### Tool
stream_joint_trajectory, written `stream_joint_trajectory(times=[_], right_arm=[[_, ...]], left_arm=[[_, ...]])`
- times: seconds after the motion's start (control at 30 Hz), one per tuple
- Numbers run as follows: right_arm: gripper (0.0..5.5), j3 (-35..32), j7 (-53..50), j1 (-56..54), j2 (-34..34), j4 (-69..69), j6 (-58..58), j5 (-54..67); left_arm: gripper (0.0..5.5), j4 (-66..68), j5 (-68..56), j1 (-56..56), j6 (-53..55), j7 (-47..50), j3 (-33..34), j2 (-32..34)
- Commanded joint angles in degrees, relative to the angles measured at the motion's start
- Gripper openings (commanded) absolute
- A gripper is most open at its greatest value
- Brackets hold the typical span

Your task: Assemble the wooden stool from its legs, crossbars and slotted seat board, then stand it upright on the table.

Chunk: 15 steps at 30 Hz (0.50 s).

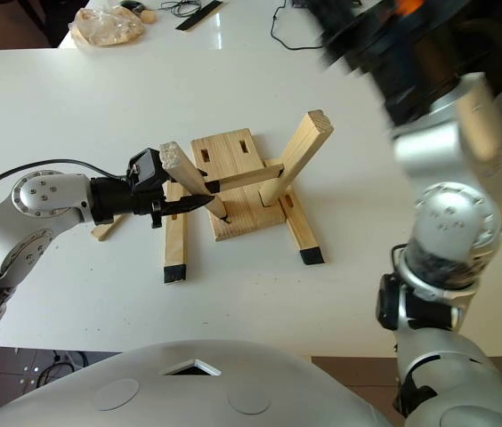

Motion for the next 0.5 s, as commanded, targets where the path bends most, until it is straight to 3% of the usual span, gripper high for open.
stream_joint_trajectory(times=[0.03,0.2,0.3,0.4,0.5], right_arm=[[3.81,4.4,-3.8,5.5,-9.4,19.8,-9.4,-26.8],[3.81,15.0,-5.2,13.6,-6.7,20.0,-14.5,-40.9],[3.81,26.9,-3.3,16.6,-2.4,11.0,-14.1,-47.0],[3.81,38.3,0.8,14.9,6.5,-1.0,-9.0,-42.9],[3.81,43.6,3.7,11.7,11.3,-8.4,-2.4,-37.5]], left_arm=[[2.03,5.0,6.2,6.2,7.9,1.0,-5.0,3.0],[2.03,5.9,5.8,3.2,8.8,0.0,-4.9,2.8],[2.03,6.3,5.5,1.4,9.5,-0.6,-5.2,2.6],[2.03,7.2,6.3,-2.1,10.6,-0.8,-7.5,0.6],[2.03,5.6,6.4,-5.6,12.2,-1.2,-10.4,-2.0]])
